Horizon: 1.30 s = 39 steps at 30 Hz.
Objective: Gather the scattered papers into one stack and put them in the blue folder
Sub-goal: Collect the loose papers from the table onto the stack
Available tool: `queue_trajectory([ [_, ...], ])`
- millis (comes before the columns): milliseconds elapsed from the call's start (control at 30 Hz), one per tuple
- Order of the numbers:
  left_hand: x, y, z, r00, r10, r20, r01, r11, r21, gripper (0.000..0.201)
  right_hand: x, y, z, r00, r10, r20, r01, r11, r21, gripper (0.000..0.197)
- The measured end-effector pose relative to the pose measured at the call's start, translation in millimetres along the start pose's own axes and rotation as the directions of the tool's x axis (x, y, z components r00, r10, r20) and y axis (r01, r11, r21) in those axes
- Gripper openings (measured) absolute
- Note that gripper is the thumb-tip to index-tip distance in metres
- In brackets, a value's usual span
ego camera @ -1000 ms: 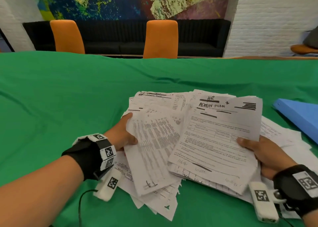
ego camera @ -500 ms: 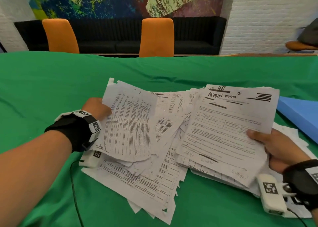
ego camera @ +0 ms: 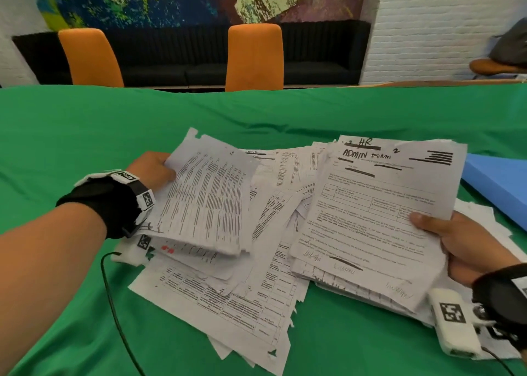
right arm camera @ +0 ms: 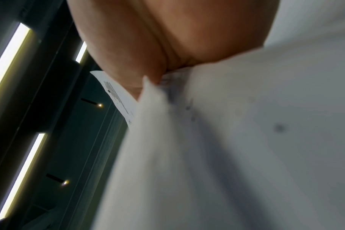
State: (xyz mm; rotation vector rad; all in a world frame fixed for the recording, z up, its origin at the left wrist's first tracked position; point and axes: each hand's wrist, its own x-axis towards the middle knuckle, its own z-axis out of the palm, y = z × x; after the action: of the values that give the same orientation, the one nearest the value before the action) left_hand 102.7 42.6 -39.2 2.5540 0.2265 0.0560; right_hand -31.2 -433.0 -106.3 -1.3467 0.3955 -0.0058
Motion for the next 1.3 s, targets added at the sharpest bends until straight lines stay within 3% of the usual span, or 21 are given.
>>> queue_trajectory([
  [67, 2.1, -2.7, 4.8, 1.000, -0.006, 0.019, 0.004, 0.993, 0.116, 0.027, -1.5, 0.4, 1.5, 1.000, -0.001, 0.004, 0.001, 1.000, 0.006, 0.044],
  [200, 6.7, -16.6, 25.1, 0.988, -0.073, 0.139, 0.039, 0.971, 0.236, 0.027, -4.9, -0.5, 4.2, 1.000, 0.006, 0.005, -0.006, 1.000, 0.009, 0.031],
  [267, 8.9, -22.2, 38.0, 0.982, -0.090, 0.164, 0.034, 0.948, 0.317, 0.050, -6.3, -1.8, 6.9, 1.000, 0.011, 0.004, -0.011, 1.000, 0.006, 0.029],
  [367, 6.2, -25.1, 54.1, 0.984, -0.124, 0.132, 0.065, 0.922, 0.381, 0.101, -9.6, -5.3, 13.0, 1.000, 0.015, 0.015, -0.015, 1.000, -0.023, 0.025],
  [400, 5.2, -24.5, 57.7, 0.984, -0.124, 0.127, 0.068, 0.923, 0.379, 0.108, -10.6, -6.6, 14.8, 1.000, 0.018, 0.021, -0.017, 0.999, -0.033, 0.025],
  [500, 3.9, -20.7, 61.4, 0.985, -0.108, 0.133, 0.048, 0.920, 0.389, 0.096, -13.1, -10.9, 19.7, 0.999, 0.018, 0.050, -0.015, 0.999, -0.050, 0.027],
  [667, 3.6, -16.8, 61.0, 0.985, -0.092, 0.147, 0.048, 0.959, 0.279, 0.034, -14.2, -18.3, 25.2, 0.997, 0.001, 0.075, 0.001, 1.000, -0.020, 0.031],
  [767, -2.9, -15.7, 63.4, 0.989, -0.058, 0.134, 0.032, 0.981, 0.192, 0.019, -16.0, -20.8, 29.1, 0.996, -0.009, 0.092, 0.008, 1.000, 0.006, 0.040],
  [867, -13.9, -12.9, 72.7, 0.994, -0.020, 0.108, -0.007, 0.969, 0.245, 0.022, -16.9, -19.3, 32.2, 0.996, 0.000, 0.085, -0.005, 0.999, 0.051, 0.041],
  [967, -22.6, -7.3, 83.1, 0.984, 0.008, 0.177, -0.060, 0.956, 0.287, 0.033, -16.3, -16.7, 30.9, 0.997, 0.015, 0.082, -0.022, 0.996, 0.086, 0.034],
  [1100, -30.7, 2.8, 93.4, 0.973, 0.011, 0.229, -0.093, 0.932, 0.351, 0.082, -19.9, 0.1, 39.7, 0.993, 0.077, 0.087, -0.081, 0.996, 0.036, 0.035],
  [1167, -34.4, 9.7, 97.6, 0.971, 0.034, 0.237, -0.116, 0.933, 0.340, 0.082, -20.4, 14.5, 46.4, 0.985, 0.137, 0.109, -0.136, 0.991, -0.017, 0.033],
  [1300, -43.4, 20.4, 101.0, 0.944, 0.145, 0.297, -0.230, 0.933, 0.276, 0.060, -17.5, 26.9, 54.8, 0.973, 0.194, 0.121, -0.181, 0.977, -0.113, 0.030],
])
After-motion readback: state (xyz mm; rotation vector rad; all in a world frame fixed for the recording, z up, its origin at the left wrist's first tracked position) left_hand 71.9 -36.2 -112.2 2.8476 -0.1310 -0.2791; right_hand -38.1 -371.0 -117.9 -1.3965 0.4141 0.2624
